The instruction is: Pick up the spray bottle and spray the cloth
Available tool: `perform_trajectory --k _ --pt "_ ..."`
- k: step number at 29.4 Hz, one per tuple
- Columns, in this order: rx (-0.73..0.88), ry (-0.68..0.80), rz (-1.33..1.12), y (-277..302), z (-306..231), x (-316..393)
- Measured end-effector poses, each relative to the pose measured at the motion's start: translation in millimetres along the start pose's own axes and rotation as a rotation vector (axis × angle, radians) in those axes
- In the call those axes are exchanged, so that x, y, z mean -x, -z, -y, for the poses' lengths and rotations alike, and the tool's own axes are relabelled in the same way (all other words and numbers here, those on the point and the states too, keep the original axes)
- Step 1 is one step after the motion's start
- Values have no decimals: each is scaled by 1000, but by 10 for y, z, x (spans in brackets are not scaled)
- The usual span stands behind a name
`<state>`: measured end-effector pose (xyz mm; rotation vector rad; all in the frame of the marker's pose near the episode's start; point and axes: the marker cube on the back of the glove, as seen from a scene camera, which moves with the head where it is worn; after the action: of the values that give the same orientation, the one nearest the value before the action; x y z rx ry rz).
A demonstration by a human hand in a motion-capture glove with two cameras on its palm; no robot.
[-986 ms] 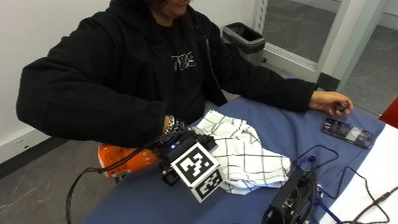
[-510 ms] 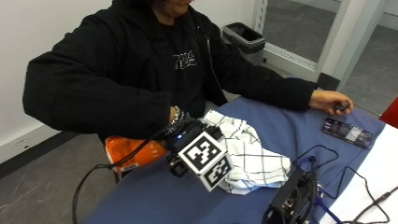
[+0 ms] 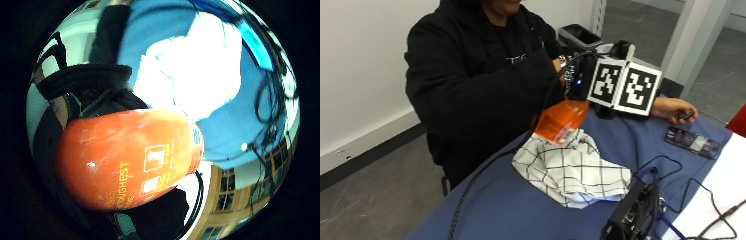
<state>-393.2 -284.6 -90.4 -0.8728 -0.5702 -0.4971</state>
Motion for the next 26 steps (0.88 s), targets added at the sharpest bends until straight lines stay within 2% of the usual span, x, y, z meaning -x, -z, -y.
perform_trajectory --k 6,10,13,19,26 --pt "-205 291 145 87 537 267" --pt "-393 487 260 20 961 219" --pt "-474 581 318 -103 1203 111" --pt "-510 648 330 -432 1547 -135" --pt "-487 645 278 -570 1595 -219"
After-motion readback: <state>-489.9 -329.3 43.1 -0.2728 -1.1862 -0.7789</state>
